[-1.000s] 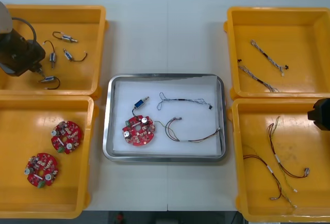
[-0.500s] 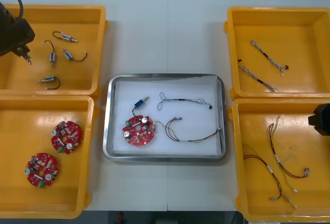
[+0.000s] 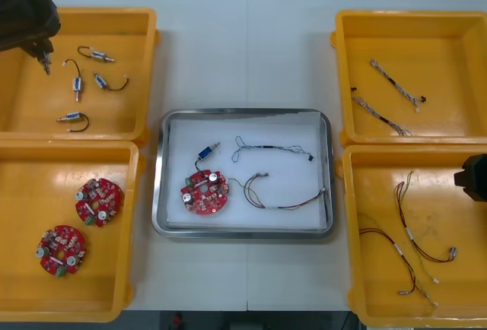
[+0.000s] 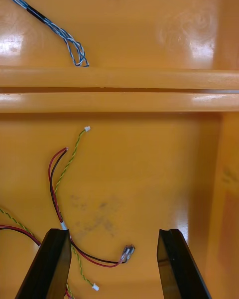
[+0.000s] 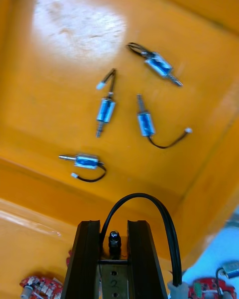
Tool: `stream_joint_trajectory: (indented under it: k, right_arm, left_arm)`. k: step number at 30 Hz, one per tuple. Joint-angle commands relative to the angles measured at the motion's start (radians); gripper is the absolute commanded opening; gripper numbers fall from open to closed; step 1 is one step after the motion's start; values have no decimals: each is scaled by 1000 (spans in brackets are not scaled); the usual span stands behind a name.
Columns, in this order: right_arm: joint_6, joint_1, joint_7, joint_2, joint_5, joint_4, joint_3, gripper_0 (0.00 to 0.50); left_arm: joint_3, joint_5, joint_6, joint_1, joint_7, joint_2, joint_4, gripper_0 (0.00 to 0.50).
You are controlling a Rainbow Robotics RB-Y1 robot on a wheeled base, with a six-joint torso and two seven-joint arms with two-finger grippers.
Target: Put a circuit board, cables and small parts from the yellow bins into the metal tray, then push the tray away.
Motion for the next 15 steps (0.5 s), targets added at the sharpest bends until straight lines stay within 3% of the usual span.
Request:
stream_joint_trajectory:
  k: [1,10,15]
  right_arm:
    - [3,16,-35,10,7,-33,-3,500]
    - [3,16,-30,10,27,-33,5,500]
    - [3,16,-32,10,23,-33,8,500]
  left_arm:
    - [-68,77,9,26,190,5,-160,0]
    - [-234,198,9,29,299,-50,-315,0]
    - [-331,212,-1,27,316,-81,-354,0]
